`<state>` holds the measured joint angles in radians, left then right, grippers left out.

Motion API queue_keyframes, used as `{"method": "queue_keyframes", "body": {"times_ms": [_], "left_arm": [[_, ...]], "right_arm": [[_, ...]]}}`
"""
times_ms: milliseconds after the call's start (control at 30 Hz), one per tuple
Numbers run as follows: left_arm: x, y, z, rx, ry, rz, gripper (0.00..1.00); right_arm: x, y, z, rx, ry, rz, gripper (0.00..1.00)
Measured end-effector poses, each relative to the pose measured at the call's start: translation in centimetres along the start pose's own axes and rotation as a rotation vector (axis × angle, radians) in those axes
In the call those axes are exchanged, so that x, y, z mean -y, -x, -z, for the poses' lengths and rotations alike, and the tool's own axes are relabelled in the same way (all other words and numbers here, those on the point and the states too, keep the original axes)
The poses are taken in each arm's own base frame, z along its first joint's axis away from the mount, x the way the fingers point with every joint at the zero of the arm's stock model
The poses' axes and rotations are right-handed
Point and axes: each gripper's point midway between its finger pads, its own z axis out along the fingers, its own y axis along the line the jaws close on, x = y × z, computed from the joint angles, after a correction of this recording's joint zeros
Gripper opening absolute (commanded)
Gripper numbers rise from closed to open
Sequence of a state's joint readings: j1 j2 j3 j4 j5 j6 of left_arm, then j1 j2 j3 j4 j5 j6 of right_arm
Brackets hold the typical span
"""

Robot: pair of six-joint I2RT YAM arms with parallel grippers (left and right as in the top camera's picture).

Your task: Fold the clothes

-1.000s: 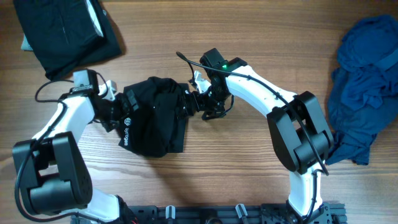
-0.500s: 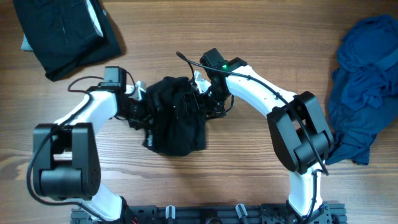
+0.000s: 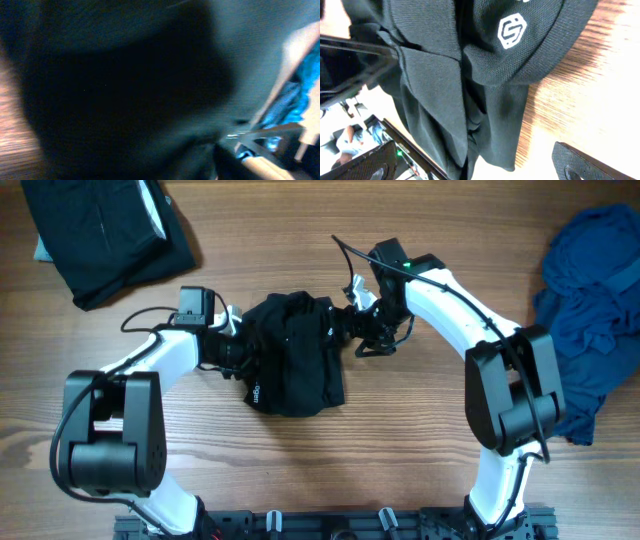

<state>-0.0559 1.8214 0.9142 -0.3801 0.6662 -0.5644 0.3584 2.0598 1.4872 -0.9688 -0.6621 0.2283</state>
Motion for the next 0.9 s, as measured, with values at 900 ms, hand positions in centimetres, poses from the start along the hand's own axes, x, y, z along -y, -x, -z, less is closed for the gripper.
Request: {"method": "queue_keyframes", "body": {"times_ms": [900], "left_arm": [[-1.0,6.2,2.5,0.217,0.059,-0.203,1.00]], "right_arm": [[0.0,-0.3,0.1,-0.008,-0.002,0.019,1.00]]}}
